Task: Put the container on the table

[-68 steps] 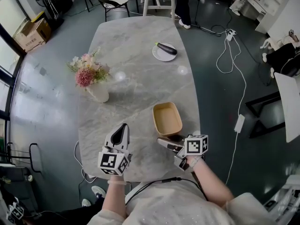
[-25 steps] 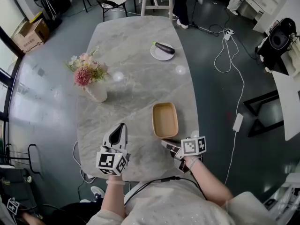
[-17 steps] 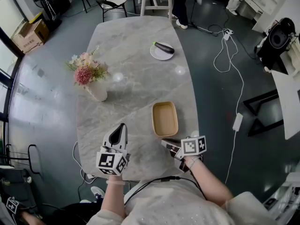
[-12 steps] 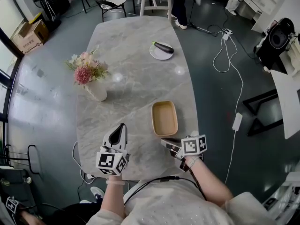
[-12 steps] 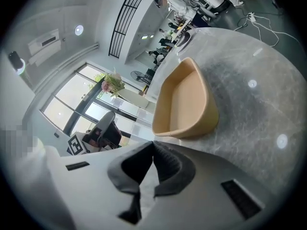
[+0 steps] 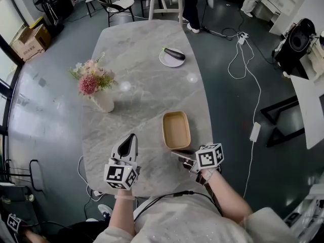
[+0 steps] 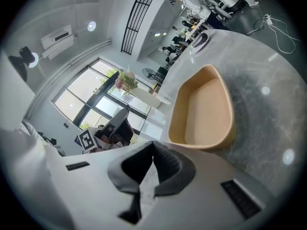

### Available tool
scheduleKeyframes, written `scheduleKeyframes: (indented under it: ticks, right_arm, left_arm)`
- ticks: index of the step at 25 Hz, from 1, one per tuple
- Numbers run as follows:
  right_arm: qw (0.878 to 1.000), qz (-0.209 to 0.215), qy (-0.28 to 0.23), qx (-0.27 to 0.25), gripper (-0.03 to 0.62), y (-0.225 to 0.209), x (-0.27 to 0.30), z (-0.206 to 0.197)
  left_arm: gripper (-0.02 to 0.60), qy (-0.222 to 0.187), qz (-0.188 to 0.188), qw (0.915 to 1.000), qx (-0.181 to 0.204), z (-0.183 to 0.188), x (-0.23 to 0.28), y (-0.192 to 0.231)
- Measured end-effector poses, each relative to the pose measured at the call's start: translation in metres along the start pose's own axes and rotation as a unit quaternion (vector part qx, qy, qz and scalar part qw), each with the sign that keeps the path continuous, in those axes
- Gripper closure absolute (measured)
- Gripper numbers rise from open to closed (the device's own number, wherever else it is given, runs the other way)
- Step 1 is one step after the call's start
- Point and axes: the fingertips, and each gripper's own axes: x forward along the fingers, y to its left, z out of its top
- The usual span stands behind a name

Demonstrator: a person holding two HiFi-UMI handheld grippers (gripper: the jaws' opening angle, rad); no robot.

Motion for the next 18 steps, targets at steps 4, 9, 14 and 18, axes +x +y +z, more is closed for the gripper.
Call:
scheduleKeyframes:
  ticks: [4,9,14,18]
  right_arm:
    - [1.0,0.013,-0.013,-0.012,0.588,0.008,-0.002,0.013]
    - [0.999,0.02,-0.033,-0.025,0.588,0.012,-0.002,0.023]
    - [0.998,0.019,-0.057,-0.029,0.588,0.014,-0.007,0.03]
    - [0.996,0.011,-0.081,-0.033,0.588,0.011,-0.015,0.04]
  left_arm:
    - [0.574,0.0,-0.005,1.0,0.0,0.001,0.005,-0.002]
    - [0.574,0.001,-0.009,1.0,0.002,0.0,0.007,0.0]
    - [0.574,0.003,-0.015,0.9999,0.001,-0.001,0.008,0.001]
    - [0.574,0.0,-0.018,0.9998,0.004,0.0,0.01,0.001]
